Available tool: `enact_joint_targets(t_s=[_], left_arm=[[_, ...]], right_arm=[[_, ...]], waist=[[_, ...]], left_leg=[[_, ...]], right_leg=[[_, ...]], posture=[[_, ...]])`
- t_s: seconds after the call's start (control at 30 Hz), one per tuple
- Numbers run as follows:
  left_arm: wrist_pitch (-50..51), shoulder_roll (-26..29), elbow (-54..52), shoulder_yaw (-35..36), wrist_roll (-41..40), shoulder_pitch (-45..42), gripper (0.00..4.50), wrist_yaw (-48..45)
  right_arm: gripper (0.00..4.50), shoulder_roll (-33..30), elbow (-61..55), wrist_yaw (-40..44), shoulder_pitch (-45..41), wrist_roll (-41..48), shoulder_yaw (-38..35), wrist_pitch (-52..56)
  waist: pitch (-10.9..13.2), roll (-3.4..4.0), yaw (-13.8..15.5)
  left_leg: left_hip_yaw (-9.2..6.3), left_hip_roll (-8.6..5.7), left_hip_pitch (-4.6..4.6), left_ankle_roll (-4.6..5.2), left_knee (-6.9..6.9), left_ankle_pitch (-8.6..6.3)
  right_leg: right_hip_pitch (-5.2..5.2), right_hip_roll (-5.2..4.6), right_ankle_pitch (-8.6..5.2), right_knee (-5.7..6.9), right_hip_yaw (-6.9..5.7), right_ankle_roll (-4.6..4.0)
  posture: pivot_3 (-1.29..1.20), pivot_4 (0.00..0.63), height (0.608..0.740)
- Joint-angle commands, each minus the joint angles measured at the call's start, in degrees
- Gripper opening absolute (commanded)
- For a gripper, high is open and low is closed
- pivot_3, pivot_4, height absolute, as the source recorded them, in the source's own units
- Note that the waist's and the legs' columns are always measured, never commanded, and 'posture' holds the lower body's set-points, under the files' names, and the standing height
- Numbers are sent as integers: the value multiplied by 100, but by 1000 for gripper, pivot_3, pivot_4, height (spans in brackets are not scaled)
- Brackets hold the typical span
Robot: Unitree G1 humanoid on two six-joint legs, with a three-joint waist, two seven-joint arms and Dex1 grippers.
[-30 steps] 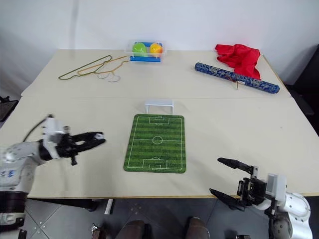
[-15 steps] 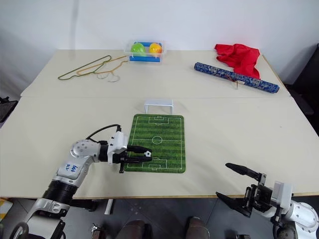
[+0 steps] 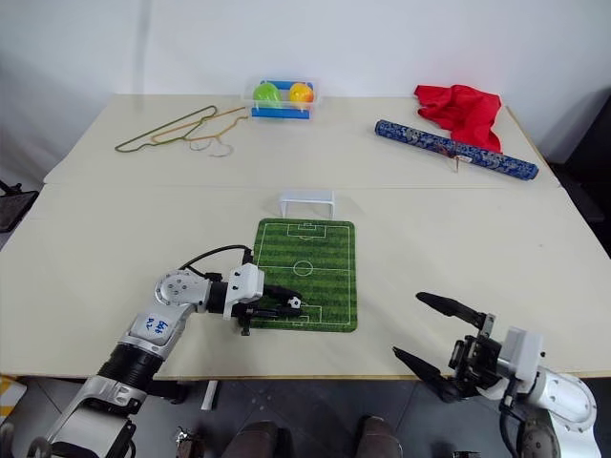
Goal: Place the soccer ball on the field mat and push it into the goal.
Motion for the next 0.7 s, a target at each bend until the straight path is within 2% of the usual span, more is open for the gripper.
enact_joint_targets(t_s=[0.03, 0.57, 0.63, 0.7], left_arm=[[-41, -27, -45, -124, 42, 63, 858, -64], [-18, -22, -130, -147, -96, 148, 858, -259], [-28, -40, -103, -127, -126, 141, 1587, -266], [-77, -52, -84, -99, -159, 132, 2073, -272]], right_arm=[[4500, -84, -423, -296, -41, -7, 37, 221], [4500, -359, -1134, -942, -285, 42, 92, 1061], [4500, -383, -1144, -980, -325, 34, 103, 1123], [4500, -391, -1142, -999, -353, 27, 113, 1165]], waist=[[0, 0, -1], [0, 0, -4], [0, 0, -4], [0, 0, -4]], left_leg=[[0, 0, 0, 0, 0, 0], [0, 0, -1, 1, 0, -1], [0, 0, -1, 1, 0, -1], [0, 0, -1, 1, 0, -1]], right_leg=[[0, 0, 0, 0, 0, 0], [0, 0, 0, -1, -1, 0], [0, 0, 0, -1, 0, 0], [0, 0, 0, -1, 0, 0]], posture=[[0, 150, 740], [0, 150, 740], [0, 150, 740], [0, 150, 740]])
